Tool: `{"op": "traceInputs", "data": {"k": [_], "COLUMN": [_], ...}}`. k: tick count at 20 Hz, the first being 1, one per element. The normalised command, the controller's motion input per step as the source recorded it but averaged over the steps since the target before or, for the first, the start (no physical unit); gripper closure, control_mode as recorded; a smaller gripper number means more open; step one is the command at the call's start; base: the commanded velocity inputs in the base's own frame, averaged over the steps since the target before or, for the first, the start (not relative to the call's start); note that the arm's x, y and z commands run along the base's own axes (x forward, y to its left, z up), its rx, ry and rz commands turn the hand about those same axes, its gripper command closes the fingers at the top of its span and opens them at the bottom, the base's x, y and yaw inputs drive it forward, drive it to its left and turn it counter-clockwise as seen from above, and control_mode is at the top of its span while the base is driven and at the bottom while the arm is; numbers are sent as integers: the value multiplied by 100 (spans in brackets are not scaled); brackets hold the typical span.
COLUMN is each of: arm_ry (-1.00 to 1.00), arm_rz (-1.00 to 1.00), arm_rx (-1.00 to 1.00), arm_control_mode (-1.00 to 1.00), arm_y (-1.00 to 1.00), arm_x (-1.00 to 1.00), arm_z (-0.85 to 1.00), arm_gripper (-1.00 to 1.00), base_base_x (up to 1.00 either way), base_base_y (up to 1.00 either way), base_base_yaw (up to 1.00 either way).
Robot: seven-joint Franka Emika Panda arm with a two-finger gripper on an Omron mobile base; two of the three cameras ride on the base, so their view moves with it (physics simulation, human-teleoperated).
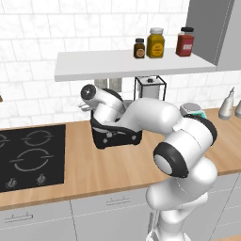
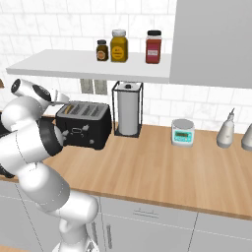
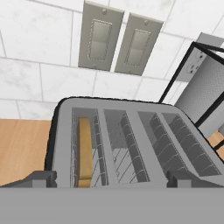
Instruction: Start the toaster. Once the lever pops up, take the bread to the plate on the dining counter.
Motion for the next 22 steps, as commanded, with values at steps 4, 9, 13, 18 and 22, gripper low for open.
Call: {"op": "traceInputs", "data": {"k": [4,9,13,18,22], "arm_ry": [0,0,0,0,0], "arm_rz": [0,0,0,0,0], "arm_rx": [0,0,0,0,0], "arm_control_mode": [-100,-100,-100,-100,-100], "arm_y": [0,0,0,0,0], "arm_x": [0,0,0,0,0], "arm_z": [0,0,0,0,0], "arm_gripper": [-100,-100,-100,-100,-100], "base_base_x": [0,0,0,0,0], "base_base_y": [0,0,0,0,0], "base_base_yaw": [0,0,0,0,0]}}
